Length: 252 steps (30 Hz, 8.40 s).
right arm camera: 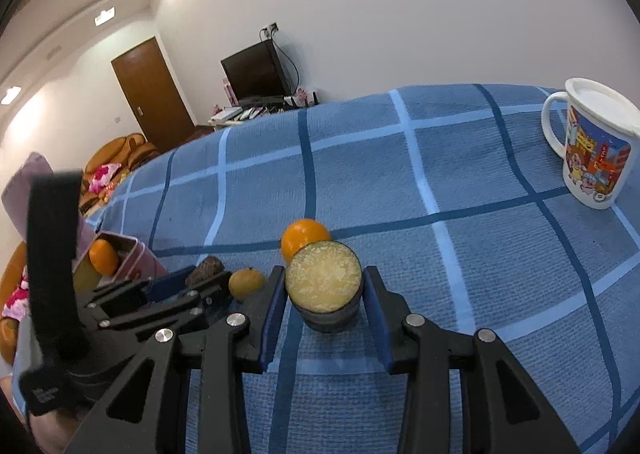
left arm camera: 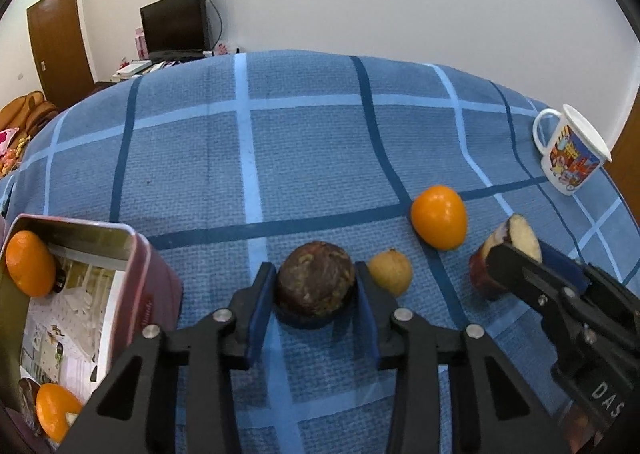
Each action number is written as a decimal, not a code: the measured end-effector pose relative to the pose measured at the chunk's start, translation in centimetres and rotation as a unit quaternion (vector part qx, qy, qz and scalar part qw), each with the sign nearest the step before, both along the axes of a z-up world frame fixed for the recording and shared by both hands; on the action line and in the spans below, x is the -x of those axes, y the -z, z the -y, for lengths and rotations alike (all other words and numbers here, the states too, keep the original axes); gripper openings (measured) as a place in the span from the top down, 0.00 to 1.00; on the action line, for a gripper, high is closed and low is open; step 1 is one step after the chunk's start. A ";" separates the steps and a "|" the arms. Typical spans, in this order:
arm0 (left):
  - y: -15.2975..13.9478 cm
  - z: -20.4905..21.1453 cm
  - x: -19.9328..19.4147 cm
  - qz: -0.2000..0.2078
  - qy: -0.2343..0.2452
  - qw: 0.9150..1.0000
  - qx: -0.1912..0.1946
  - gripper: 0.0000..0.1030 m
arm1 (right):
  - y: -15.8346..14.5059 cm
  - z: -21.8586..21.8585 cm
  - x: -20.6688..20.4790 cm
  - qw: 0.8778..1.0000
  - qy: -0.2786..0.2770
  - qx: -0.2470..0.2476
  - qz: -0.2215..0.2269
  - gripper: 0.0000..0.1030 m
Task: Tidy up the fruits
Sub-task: 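Lift the mangosteen and root piece in both tools off the table, then carry the mangosteen in the left tool toward the tin while the right carries the root piece, then open the left tool to drop the mangosteen in the tin while the right releases the root piece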
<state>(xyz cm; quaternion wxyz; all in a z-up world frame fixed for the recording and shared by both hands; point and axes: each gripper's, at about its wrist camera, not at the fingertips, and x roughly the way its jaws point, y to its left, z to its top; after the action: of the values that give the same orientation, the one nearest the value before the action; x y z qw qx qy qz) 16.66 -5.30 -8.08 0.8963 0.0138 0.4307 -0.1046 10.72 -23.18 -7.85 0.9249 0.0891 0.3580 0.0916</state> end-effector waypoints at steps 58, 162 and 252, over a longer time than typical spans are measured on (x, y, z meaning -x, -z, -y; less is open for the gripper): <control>-3.1 -0.3 4.3 0.142 -0.020 0.989 -0.031 0.61 | -0.7 -0.5 1.0 1.000 -0.011 0.002 0.027 0.61; -4.8 -5.3 9.5 0.187 -0.078 0.979 -0.030 0.61 | -2.7 -5.9 5.8 0.988 -0.060 0.078 0.115 0.61; -3.4 -19.5 8.6 0.092 -0.291 0.952 -0.024 0.43 | -0.7 -21.0 2.3 0.971 -0.231 0.041 0.044 0.60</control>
<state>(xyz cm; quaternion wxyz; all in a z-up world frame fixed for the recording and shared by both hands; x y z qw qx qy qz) 8.03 14.21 -4.65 0.9230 -0.0814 0.3340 0.1730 8.45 -2.14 -7.18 0.8964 -0.0375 0.3315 0.2918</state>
